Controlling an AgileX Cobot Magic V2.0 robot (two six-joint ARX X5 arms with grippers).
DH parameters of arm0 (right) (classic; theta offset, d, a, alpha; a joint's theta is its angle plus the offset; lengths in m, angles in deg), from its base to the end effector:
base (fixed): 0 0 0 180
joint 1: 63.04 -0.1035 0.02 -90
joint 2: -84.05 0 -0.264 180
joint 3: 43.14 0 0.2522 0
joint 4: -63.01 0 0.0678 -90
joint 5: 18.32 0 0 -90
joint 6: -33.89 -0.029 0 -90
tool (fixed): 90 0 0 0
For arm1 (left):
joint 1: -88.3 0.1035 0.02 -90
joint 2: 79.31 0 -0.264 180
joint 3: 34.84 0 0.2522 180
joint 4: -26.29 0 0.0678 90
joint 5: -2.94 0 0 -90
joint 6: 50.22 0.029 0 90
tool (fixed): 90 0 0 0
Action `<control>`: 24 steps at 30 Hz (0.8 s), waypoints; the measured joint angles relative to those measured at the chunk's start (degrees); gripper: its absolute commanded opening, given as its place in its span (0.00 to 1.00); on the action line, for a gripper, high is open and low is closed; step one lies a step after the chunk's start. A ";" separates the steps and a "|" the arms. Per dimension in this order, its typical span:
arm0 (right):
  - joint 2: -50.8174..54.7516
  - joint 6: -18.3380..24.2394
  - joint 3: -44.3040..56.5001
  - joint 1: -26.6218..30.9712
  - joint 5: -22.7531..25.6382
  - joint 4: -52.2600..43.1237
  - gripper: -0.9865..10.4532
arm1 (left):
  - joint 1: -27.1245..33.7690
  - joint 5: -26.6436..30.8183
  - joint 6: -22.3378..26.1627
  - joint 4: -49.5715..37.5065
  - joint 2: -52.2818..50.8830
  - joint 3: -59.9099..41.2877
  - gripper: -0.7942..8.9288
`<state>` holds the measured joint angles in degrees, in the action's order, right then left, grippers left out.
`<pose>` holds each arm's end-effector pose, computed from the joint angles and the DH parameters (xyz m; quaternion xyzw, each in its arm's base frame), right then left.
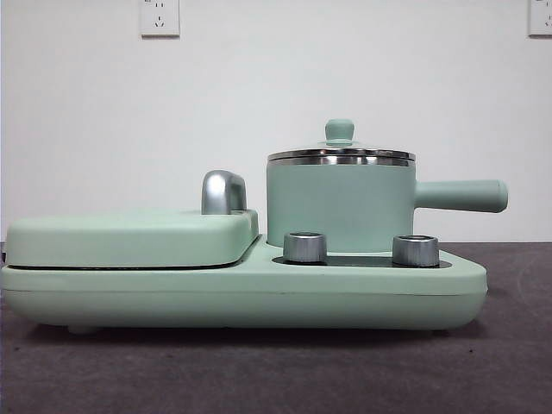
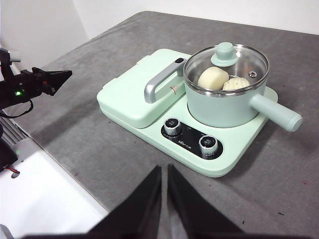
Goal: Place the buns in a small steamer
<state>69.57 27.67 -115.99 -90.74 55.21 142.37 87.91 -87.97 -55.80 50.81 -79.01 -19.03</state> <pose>-0.0163 0.0007 0.3500 0.0316 0.2011 0.3593 0.9108 0.0946 -0.0011 0.1572 -0.0489 0.0790 -0.0075 0.9956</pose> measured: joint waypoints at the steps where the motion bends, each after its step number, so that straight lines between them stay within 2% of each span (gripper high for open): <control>1: 0.00 0.00 0.00 0.00 0.00 0.00 0.10 | 0.00 0.00 0.00 0.00 0.00 0.00 0.11; 12: 0.00 0.00 0.00 0.26 0.02 0.00 0.10 | 0.00 0.00 0.00 0.00 0.00 0.00 0.11; 16: 0.13 0.02 1.36 5.38 -1.68 -2.16 0.10 | 0.00 0.00 0.02 0.00 0.00 0.00 0.11; 20: 1.25 0.07 9.42 12.37 -0.66 -13.16 0.10 | 0.00 0.00 0.02 -0.02 0.00 0.00 0.11; 24: 3.15 1.62 22.67 19.41 0.44 -32.96 0.10 | 0.00 0.00 0.00 -0.02 0.00 0.00 0.11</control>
<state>72.72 29.29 -93.32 -71.33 55.65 109.41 87.91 -87.97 -55.80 50.79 -79.01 -19.03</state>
